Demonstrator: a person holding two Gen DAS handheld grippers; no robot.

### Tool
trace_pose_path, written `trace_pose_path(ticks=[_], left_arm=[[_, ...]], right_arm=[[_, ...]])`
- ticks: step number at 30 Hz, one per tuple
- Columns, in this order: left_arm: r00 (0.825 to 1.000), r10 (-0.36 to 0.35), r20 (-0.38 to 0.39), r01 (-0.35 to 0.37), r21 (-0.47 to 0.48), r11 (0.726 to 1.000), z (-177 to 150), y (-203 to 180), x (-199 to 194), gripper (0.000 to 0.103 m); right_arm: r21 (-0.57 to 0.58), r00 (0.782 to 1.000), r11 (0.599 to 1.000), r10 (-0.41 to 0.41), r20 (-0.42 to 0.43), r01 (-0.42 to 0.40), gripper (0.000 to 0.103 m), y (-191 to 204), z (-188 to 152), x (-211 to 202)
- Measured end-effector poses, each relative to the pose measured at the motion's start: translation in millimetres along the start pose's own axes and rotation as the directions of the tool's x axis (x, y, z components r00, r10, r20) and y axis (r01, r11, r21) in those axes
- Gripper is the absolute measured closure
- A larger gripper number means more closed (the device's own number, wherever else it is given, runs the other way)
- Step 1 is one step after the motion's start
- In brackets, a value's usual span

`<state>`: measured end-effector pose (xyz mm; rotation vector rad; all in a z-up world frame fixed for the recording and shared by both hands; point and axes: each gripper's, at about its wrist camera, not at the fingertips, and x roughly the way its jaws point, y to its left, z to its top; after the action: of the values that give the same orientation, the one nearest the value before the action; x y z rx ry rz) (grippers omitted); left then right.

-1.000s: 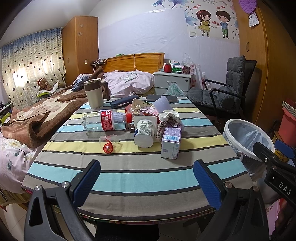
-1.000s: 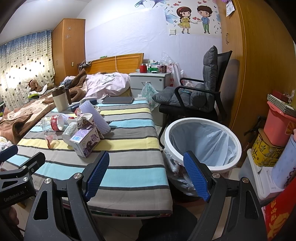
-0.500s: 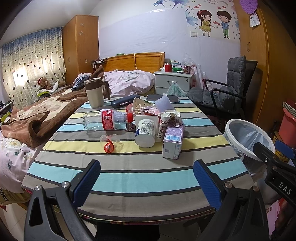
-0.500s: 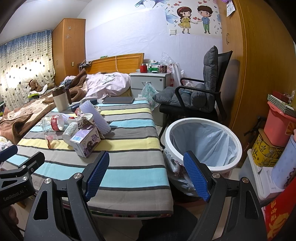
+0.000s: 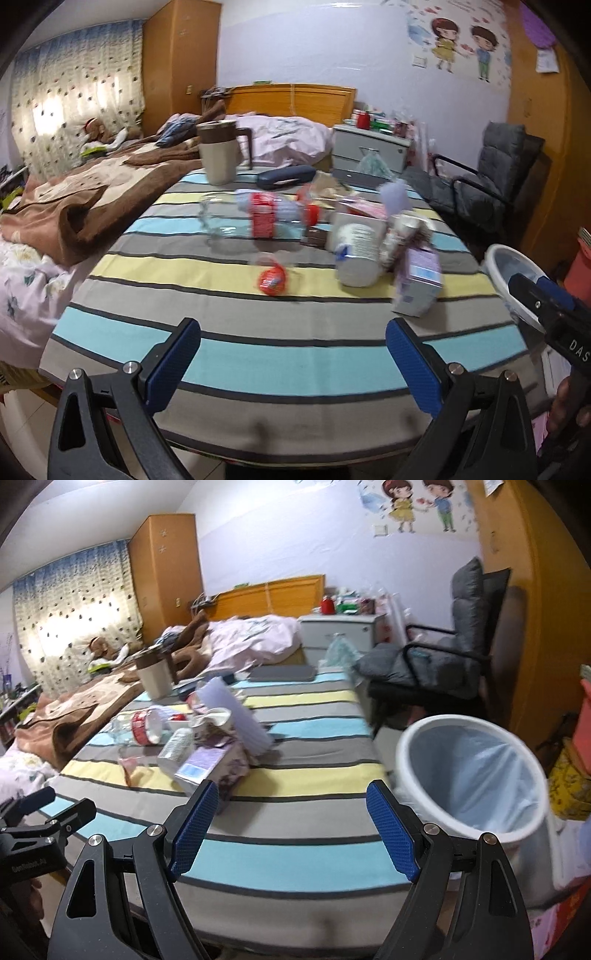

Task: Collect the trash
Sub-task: 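Reach the right gripper to the purple milk carton and grasp it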

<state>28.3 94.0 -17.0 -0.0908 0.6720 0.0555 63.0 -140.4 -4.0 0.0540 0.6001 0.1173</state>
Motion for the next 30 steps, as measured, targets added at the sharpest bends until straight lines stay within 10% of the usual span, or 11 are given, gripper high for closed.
trace_pose_path(ticks=[17,30], left_arm=[[0.995,-0.045,-0.087,0.038,-0.079,0.996,19,51,56,0.001],[0.99,-0.085,-0.114,0.081,-0.047,0.996,32,49,88,0.001]], right_arm=[[-0.023,0.989,0.995,0.09,-0.12,-0.093,0.02,52,4,59],[-0.004,0.986,0.997,0.07,-0.151,-0.072,0.054,47,4,67]])
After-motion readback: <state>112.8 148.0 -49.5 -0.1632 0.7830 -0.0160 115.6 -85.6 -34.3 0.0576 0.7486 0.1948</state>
